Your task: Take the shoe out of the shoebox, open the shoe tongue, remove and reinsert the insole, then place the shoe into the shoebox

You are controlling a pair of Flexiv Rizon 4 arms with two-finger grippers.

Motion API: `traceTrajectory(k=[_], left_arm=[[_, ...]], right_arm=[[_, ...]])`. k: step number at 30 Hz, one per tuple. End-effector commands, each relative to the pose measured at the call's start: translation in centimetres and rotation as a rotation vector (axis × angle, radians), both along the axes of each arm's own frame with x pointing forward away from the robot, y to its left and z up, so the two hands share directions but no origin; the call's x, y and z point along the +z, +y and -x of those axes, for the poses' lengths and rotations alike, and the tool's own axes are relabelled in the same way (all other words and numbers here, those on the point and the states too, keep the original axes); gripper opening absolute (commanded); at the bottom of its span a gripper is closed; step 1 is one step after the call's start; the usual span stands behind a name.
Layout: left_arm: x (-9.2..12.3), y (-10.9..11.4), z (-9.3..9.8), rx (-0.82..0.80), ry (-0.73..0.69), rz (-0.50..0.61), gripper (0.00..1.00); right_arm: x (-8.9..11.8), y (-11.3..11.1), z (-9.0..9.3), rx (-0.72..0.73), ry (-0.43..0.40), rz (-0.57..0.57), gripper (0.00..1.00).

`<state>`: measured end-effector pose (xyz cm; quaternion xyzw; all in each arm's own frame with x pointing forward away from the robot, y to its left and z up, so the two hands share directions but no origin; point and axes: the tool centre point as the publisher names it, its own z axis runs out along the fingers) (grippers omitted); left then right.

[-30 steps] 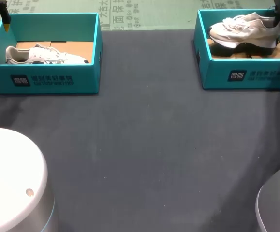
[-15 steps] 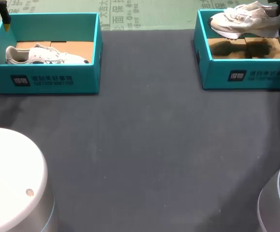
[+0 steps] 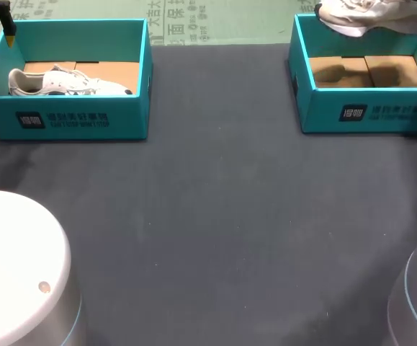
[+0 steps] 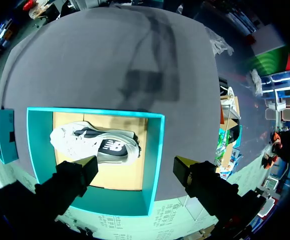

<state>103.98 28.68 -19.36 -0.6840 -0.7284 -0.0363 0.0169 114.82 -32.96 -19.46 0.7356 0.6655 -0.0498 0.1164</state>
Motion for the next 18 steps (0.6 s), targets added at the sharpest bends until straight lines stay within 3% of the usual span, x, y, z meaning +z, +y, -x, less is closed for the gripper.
traceTrajectory(k=[1,9,18], left_arm=[[0.0,0.0,0.1,0.0,-0.003,-0.002,1.0],[0.0,0.0,0.1,0.0,-0.003,-0.002,1.0],[0.0,0.0,0.1,0.0,-0.003,-0.002,1.0]], right_arm=[[3.8,1.5,2.5,0.004,-0.031,0.009,0.0],[7.2,5.6,6.3,0.035,-0.057,0.013,0.0],[7.9,10.9,11.8,0.016,-0.052,0.007,0.0]])
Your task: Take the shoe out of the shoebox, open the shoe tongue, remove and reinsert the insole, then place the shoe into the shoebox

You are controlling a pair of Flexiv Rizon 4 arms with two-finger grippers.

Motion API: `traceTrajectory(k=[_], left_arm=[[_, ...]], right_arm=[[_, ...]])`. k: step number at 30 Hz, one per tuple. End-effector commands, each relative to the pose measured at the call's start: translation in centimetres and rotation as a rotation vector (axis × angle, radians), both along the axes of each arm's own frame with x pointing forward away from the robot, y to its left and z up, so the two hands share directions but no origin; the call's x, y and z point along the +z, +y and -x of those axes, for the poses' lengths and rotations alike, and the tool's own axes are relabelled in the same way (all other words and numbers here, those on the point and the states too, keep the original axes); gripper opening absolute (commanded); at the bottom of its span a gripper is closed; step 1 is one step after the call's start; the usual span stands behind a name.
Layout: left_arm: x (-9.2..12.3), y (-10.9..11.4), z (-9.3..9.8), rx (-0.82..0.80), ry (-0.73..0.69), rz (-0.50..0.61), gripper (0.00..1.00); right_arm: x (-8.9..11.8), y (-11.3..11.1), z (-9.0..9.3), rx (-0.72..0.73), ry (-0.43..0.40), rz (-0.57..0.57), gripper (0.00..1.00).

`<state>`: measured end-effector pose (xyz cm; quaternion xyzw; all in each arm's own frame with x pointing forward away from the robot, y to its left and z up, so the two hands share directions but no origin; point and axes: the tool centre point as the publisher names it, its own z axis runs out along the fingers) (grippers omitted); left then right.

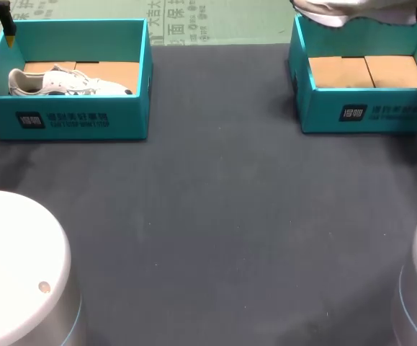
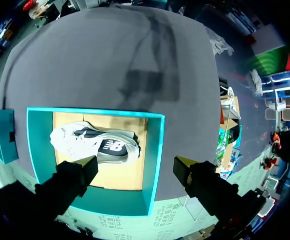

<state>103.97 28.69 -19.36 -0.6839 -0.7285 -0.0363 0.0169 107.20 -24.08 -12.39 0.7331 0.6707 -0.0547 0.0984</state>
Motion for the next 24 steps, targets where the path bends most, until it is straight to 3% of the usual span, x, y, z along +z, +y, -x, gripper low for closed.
traceTrajectory(k=[1,16,24], left_arm=[[0.0,0.0,0.1,-0.001,-0.003,-0.002,1.0],[0.0,0.0,0.1,-0.001,-0.003,-0.002,1.0],[0.0,0.0,0.1,-0.001,-0.003,-0.002,1.0]], right_arm=[[0.9,2.6,4.9,0.005,-0.084,0.031,0.0],[0.3,10.9,14.7,-0.004,-0.108,0.062,0.0],[-0.8,15.1,19.1,-0.003,-0.121,0.051,0.0]])
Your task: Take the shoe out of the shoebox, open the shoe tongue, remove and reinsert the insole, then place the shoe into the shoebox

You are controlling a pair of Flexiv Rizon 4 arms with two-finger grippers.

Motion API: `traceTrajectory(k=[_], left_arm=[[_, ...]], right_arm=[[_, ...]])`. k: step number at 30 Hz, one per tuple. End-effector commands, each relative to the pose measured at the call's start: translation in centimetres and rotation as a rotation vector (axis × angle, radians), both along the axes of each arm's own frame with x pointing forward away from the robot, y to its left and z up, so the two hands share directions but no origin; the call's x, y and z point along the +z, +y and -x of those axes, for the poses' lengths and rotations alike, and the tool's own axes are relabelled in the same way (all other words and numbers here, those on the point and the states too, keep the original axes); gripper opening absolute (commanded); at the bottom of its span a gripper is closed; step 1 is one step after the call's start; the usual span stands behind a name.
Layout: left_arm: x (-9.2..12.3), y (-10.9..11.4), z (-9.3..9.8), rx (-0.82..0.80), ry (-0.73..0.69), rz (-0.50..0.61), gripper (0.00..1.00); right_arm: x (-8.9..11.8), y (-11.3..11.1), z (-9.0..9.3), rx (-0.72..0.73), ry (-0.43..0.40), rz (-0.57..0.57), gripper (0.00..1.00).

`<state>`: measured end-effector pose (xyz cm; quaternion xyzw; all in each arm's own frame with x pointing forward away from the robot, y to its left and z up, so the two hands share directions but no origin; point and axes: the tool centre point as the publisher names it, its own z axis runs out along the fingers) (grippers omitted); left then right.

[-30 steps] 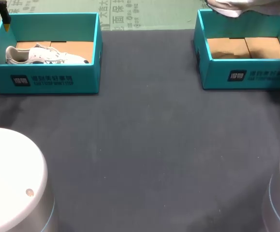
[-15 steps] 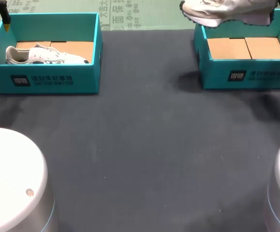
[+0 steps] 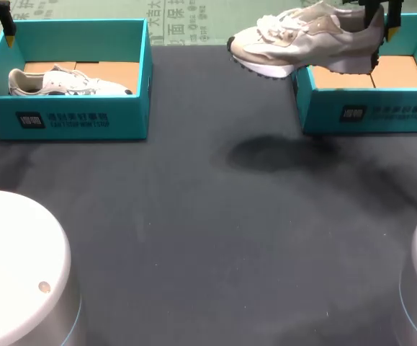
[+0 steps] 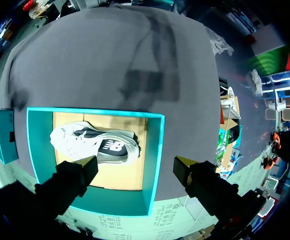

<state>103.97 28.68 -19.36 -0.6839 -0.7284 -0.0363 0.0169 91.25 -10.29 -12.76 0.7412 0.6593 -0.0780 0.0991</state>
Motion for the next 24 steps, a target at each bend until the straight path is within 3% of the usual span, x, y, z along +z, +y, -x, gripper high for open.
traceTrajectory(k=[1,4,18,24], left_arm=[[0.0,0.0,0.1,0.0,-0.003,-0.002,1.0],[0.0,0.0,0.1,0.0,-0.003,-0.002,1.0],[0.0,0.0,0.1,0.0,-0.003,-0.002,1.0],[0.0,0.0,0.1,0.0,-0.003,-0.002,1.0]], right_arm=[[-0.5,1.8,3.6,0.031,-0.151,0.019,0.0],[-1.0,2.9,5.1,0.016,-0.153,-0.005,0.0],[-1.0,2.9,5.1,0.016,-0.153,-0.005,0.0],[-0.7,6.1,7.7,0.006,-0.182,0.0,0.0]])
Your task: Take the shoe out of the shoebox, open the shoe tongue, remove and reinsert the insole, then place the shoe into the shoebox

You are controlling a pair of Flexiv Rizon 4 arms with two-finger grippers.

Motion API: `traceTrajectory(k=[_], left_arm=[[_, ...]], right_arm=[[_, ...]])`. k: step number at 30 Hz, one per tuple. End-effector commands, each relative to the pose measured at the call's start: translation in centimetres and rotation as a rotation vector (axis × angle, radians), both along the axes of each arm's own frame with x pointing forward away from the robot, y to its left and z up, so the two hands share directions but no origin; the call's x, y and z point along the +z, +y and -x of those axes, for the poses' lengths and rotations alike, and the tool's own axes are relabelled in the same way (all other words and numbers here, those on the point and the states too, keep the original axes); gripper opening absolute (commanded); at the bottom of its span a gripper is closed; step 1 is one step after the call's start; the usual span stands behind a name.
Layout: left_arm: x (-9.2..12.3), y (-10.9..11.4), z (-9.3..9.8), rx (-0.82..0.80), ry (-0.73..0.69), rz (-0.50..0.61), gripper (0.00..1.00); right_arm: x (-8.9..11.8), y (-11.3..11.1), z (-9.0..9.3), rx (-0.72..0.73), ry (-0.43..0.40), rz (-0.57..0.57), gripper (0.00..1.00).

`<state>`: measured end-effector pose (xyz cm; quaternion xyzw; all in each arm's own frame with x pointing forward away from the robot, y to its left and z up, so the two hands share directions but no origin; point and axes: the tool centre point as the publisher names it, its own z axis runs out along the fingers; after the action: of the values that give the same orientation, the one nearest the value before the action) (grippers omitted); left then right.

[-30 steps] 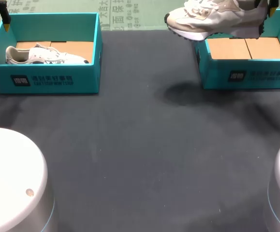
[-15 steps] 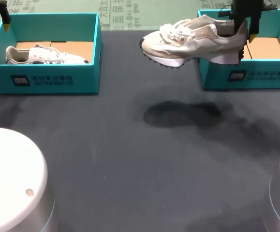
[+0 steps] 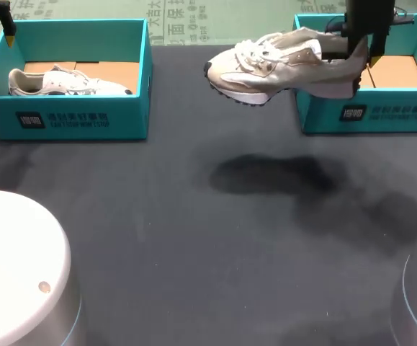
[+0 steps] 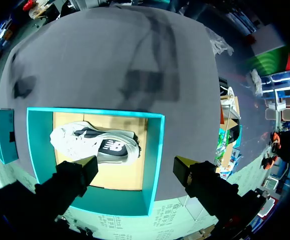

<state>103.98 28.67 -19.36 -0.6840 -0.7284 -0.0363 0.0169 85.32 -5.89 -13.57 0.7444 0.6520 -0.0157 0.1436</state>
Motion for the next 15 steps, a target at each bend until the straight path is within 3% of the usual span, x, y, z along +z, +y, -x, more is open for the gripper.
traceTrajectory(k=[1,8,15], left_arm=[[0.0,0.0,0.1,0.0,-0.003,-0.002,1.0],[0.0,0.0,0.1,0.0,-0.003,-0.002,1.0],[0.0,0.0,0.1,0.0,-0.003,-0.002,1.0]], right_arm=[[0.0,2.3,2.4,0.01,-0.022,0.038,0.0],[-1.9,6.1,6.0,0.008,0.013,0.073,0.0],[-4.8,8.9,7.6,0.01,0.026,0.061,0.0]])
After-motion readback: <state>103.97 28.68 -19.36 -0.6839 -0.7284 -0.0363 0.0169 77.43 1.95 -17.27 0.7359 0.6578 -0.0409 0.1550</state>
